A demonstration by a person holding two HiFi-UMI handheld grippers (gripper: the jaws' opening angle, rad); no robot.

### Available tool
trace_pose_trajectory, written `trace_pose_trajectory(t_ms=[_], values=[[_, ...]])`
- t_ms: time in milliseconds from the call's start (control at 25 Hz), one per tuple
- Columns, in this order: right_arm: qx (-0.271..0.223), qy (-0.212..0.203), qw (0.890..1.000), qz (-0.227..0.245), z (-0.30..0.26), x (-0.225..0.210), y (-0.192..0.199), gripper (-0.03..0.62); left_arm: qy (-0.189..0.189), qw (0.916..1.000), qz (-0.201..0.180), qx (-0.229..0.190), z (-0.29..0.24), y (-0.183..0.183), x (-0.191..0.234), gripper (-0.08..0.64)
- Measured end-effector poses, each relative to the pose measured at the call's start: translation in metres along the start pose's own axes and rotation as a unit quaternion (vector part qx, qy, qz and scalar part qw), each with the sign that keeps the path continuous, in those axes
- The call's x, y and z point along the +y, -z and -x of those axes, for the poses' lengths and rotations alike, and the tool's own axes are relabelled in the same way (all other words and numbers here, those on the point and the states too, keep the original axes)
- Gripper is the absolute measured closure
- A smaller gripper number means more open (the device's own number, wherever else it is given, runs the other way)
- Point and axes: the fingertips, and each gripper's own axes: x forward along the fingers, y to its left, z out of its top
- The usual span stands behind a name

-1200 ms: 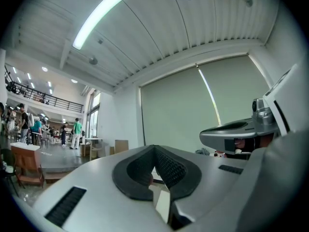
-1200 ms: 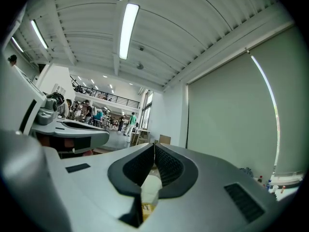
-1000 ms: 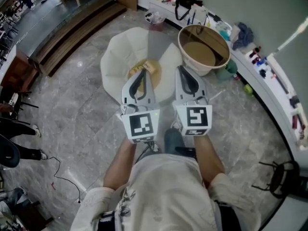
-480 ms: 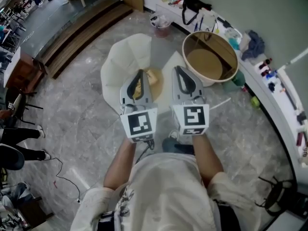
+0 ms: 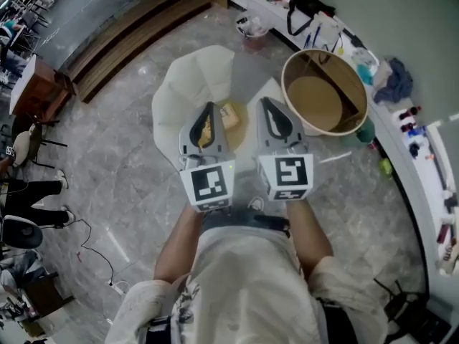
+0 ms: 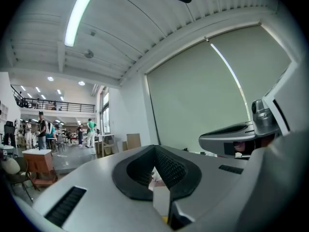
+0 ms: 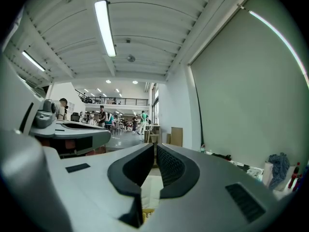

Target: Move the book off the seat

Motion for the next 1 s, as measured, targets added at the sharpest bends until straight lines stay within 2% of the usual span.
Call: trace_pose_trajectory(t_ms=[400,640,840,1000], values=[[0.049,-0.042,0.998,0.021,-0.101,0.059,0.029,0.588,-0.023,0.9991,0.025,0.024,-0.056,0.052,0.087,0.558],[0.075,-0.055,0.995,0.042,-0.168,0.100,0.041,0.588,-0.019,0.9984,0.040,0.035,-0.092,0.081,0.152,0.558],[0.103,-0.065,0.991,0.055,-0.199,0.123,0.065,0.588,-0.024,0.9970,0.055,0.049,-0.110,0.110,0.181,0.557],[0.128,-0.071,0.988,0.053,-0.217,0.124,0.089,0.588,-0.027,0.9954,0.063,0.067,-0.123,0.133,0.189,0.557]])
